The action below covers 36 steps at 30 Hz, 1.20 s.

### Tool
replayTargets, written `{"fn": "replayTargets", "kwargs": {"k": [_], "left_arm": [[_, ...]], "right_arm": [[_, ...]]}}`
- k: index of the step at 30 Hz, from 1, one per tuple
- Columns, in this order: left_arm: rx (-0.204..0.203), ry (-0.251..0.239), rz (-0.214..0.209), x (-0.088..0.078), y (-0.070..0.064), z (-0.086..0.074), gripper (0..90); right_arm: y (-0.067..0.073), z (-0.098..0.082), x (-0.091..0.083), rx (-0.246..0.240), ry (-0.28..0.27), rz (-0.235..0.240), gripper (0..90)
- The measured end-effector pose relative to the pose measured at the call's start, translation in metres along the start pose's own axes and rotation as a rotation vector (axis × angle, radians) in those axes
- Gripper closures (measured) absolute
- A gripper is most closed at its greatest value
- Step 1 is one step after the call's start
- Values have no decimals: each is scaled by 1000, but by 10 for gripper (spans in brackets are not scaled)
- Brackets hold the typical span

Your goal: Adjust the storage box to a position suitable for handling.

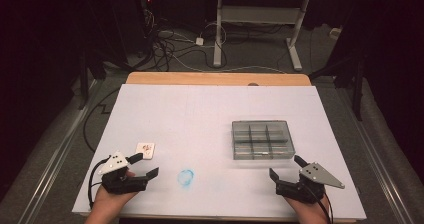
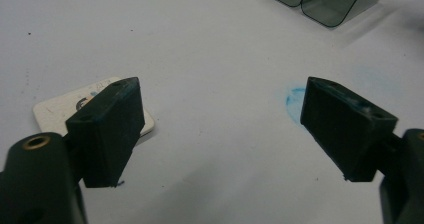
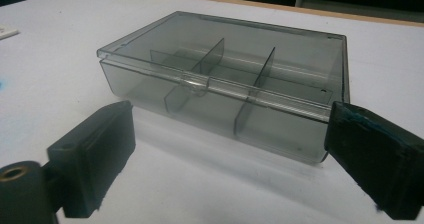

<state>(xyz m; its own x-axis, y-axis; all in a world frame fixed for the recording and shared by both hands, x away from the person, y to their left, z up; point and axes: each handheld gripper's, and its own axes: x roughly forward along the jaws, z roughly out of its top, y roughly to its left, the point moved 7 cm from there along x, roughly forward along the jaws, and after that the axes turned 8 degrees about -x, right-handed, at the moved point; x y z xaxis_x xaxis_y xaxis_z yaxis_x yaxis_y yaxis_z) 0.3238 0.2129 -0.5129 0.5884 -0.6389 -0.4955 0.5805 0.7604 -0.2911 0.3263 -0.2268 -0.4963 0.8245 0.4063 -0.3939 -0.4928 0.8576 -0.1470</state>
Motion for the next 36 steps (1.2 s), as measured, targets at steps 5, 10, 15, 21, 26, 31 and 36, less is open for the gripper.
{"fn": "replayTargets", "kwargs": {"k": [5, 10, 15, 21, 26, 31, 36], "left_arm": [[-20, 12, 0, 2, 1, 0, 308], [-20, 38, 6, 7, 0, -1, 413], [-33, 66, -7, 10, -1, -1, 520], [-14, 68, -6, 11, -2, 0, 650], [-17, 59, 0, 10, -1, 1, 719], [-26, 54, 5, 10, 3, 1, 779], [-31, 57, 0, 8, 7, 2, 861]], "right_arm": [[2, -3, 1, 6, 18, 14, 155], [4, -4, 1, 11, 32, 28, 245], [5, -7, -1, 15, 43, 58, 412], [5, -10, -1, 28, 63, 84, 534], [5, -13, -1, 39, 88, 89, 658], [6, -14, -2, 34, 95, 93, 773], [6, -14, -3, 35, 98, 91, 852]]}}
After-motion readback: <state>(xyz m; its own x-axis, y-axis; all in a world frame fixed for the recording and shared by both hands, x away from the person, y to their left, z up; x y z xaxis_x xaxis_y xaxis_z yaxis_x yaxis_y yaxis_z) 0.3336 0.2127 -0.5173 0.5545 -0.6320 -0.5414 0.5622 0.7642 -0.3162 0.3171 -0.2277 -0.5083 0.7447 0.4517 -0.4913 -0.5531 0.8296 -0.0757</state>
